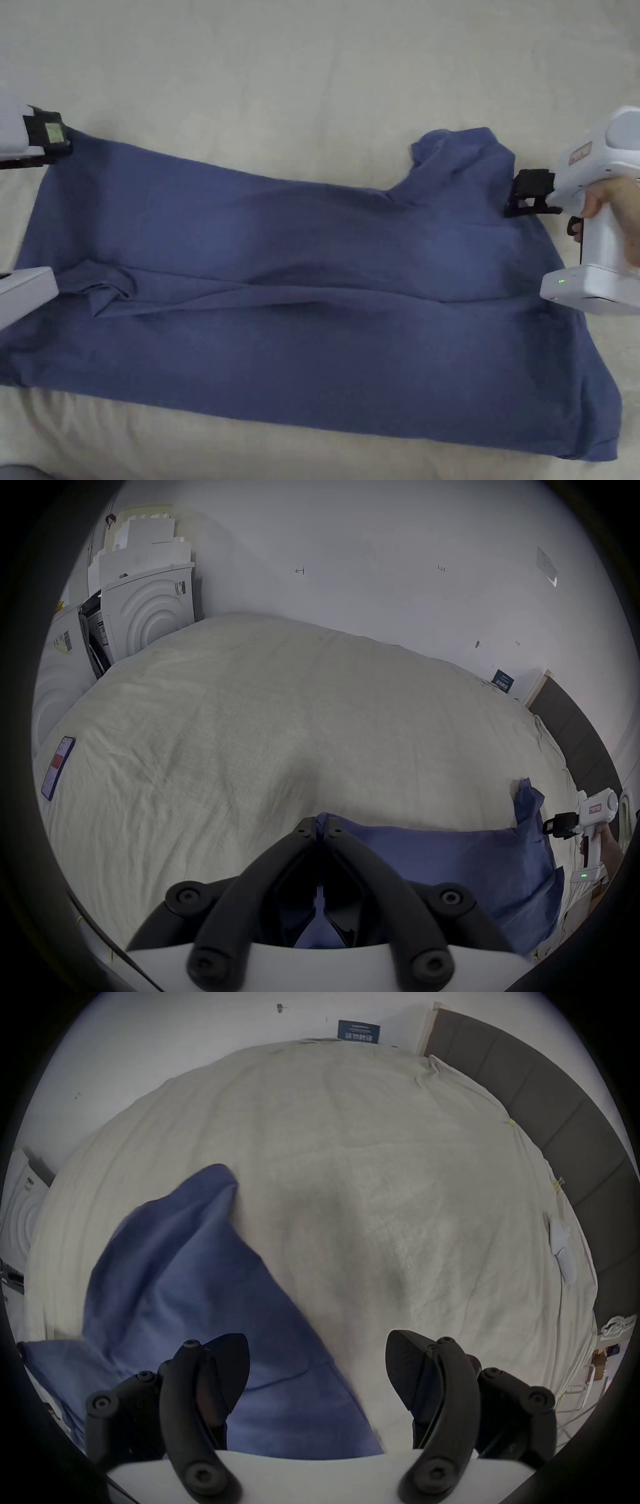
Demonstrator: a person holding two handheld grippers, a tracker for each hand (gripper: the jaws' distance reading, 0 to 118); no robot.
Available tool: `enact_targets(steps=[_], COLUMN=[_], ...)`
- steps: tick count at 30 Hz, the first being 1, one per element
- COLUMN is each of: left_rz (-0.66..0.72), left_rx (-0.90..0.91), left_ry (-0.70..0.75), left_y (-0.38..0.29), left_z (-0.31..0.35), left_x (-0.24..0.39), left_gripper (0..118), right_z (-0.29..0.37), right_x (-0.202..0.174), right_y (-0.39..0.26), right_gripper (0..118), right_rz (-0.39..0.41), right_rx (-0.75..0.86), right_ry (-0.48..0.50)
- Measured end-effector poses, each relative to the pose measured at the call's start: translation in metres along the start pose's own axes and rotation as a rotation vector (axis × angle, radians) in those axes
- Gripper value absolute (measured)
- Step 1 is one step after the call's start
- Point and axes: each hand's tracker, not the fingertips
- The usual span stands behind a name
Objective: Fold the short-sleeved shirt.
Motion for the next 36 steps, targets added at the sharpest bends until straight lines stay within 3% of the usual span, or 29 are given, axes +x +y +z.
enact_targets(steps=[2,5,6,7,8,13,17,23,36], left_rz=[0.024,0.056,0.058,0.059,0.058,0.062,0.067,0.088,0.157], left_rx=[-0.003,-0.006,-0.008,-0.012,-0.013,-0.014,-0.008,0.019,0.064], left_ry=[-0.008,-0.010,-0.008,-0.004,-0.002,-0.005,-0.009,-0.029,-0.066], left_y=[-0.002,-0.001,-0.001,-0.001,-0.001,0.000,0.003,0.001,-0.048], left_z=[0.000,-0.006,-0.007,-0.008,-0.008,-0.003,0.005,0.028,0.104], left_x=[-0.001,-0.007,-0.007,-0.007,-0.007,-0.007,-0.011,-0.021,-0.049], left_gripper=[0,0,0,0,0,0,0,0,0], right_z=[-0.003,-0.002,-0.001,0.002,0.005,0.023,0.061,0.127,0.208], right_x=[0.002,0.000,-0.002,-0.005,-0.008,-0.012,0.003,0.027,0.078], right_y=[-0.001,-0.003,-0.002,-0.001,-0.002,-0.005,-0.008,-0.042,-0.183], right_gripper=[78,52,40,17,4,3,3,3,3], right_rz=[-0.019,-0.013,0.000,0.018,0.026,0.094,0.059,0.093,-0.002], right_rx=[-0.008,-0.008,-0.007,-0.008,-0.003,0.046,0.142,0.274,0.437], right_ry=[0.028,0.050,0.058,0.057,0.059,0.054,0.140,0.219,0.318])
